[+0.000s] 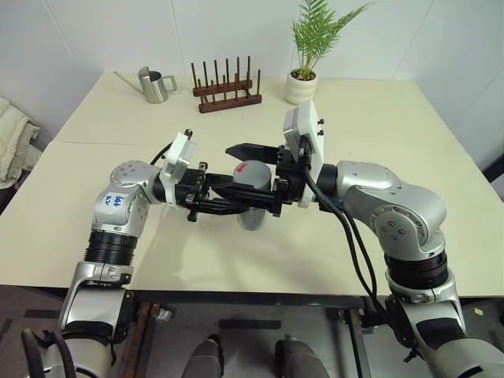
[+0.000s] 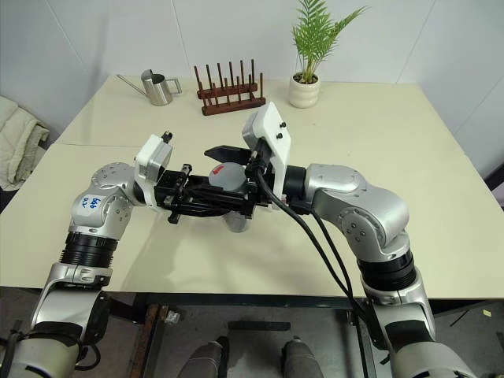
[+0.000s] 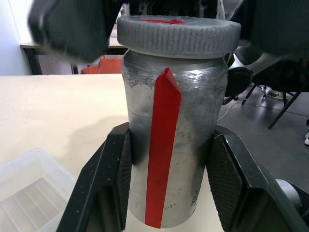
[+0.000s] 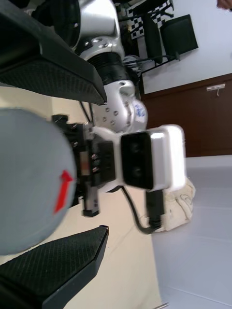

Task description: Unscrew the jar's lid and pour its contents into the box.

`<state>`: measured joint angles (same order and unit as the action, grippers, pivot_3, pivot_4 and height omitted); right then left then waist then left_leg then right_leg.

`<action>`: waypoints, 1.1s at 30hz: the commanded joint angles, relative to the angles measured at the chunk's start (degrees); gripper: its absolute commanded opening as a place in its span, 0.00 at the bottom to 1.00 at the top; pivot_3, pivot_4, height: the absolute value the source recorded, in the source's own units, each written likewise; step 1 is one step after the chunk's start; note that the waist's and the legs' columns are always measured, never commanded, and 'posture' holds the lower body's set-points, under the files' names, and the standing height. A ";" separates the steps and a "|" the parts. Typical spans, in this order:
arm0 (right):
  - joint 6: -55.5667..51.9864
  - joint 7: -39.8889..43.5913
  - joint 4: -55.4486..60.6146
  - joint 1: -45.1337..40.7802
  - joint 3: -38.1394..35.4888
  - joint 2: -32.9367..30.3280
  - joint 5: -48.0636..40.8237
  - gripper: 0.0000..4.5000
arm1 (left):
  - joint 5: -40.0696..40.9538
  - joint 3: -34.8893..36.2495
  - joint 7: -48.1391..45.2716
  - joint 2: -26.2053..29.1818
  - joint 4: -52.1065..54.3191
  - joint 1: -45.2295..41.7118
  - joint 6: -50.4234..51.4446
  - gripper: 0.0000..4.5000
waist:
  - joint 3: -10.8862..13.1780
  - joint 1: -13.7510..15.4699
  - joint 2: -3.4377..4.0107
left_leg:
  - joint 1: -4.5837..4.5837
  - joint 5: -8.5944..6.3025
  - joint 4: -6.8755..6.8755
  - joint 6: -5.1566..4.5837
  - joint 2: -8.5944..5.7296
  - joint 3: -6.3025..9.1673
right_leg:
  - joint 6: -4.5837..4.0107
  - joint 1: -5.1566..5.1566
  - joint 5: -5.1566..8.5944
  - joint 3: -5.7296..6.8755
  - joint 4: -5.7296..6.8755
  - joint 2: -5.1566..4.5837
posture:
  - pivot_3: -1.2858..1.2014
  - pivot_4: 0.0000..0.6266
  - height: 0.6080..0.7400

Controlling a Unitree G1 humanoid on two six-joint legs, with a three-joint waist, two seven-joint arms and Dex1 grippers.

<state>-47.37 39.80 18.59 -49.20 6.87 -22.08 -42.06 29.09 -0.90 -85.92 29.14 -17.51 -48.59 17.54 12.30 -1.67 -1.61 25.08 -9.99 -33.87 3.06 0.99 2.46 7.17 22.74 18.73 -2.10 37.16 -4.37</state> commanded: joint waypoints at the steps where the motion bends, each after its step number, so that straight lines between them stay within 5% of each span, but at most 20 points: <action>1: 2.13 1.43 -0.18 -1.01 -0.08 0.12 1.27 0.93 | 0.75 0.37 -0.57 -0.11 1.49 -0.59 -0.49 0.41 | 0.00 0.01 0.00 | 0.00 0.00 0.00 0.00 0.00 0.00 | 0.00 0.00 0.00 0.00 0.00 0.00 | 0.52 0.24 1.00; 33: -2.40 1.52 7.35 2.31 -4.82 -8.47 -0.91 0.93 | 0.54 0.02 -0.46 -0.62 1.68 -0.32 -0.27 0.41 | 0.00 0.05 0.00 | 0.01 0.00 0.00 0.00 0.00 0.00 | 0.00 0.00 0.00 0.00 -0.02 0.00 | 0.52 0.24 1.00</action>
<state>-50.03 41.72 24.04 -46.80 4.07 -29.91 -42.19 29.05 -1.10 -85.88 28.39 -16.77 -48.33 17.64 12.31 -1.62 -1.61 25.10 -9.99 -33.87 3.06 0.99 2.46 7.17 22.74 18.73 -2.10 37.13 -4.37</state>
